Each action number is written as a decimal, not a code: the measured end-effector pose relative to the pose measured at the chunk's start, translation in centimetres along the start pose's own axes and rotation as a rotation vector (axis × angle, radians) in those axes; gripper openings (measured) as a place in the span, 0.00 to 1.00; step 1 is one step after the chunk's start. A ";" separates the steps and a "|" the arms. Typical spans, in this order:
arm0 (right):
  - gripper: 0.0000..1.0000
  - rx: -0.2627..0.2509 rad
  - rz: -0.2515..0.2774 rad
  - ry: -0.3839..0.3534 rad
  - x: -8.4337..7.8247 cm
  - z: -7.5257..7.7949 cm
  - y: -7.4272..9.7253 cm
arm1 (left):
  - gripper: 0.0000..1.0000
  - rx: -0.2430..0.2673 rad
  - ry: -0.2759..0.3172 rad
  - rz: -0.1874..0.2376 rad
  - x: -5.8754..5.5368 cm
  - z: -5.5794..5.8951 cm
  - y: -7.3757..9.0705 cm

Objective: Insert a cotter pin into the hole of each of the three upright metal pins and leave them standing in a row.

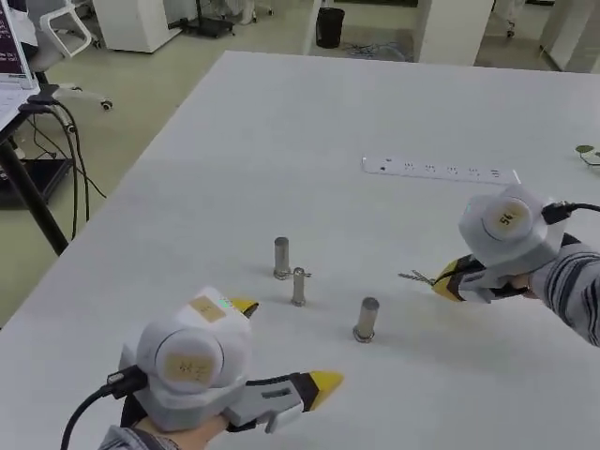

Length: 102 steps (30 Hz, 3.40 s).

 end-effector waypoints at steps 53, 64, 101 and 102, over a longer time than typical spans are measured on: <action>0.00 0.068 0.396 0.539 6.6 -11.5 7.4 | 0.08 -0.240 0.266 0.135 3.4 3.7 -0.7; 0.00 0.065 0.420 0.523 7.2 -11.7 7.8 | 0.02 -0.242 0.267 0.142 3.4 3.5 -0.7; 0.00 0.152 0.360 0.476 5.7 -11.8 8.0 | 0.00 -0.376 -0.290 -0.027 3.5 4.7 -0.4; 0.00 0.150 0.360 0.477 5.7 -11.8 8.0 | 0.00 -0.375 -0.288 -0.027 3.5 4.7 -0.4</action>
Point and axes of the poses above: the centre of the closed fingertips' face, and the gripper's own axes: y roughly backward along the fingers, z roughly to its right, x roughly out of its top, the point moved 6 cm from there along y, roughly backward along the fingers, and after that the axes turned 14 degrees about -x, right-handed, at the moved point
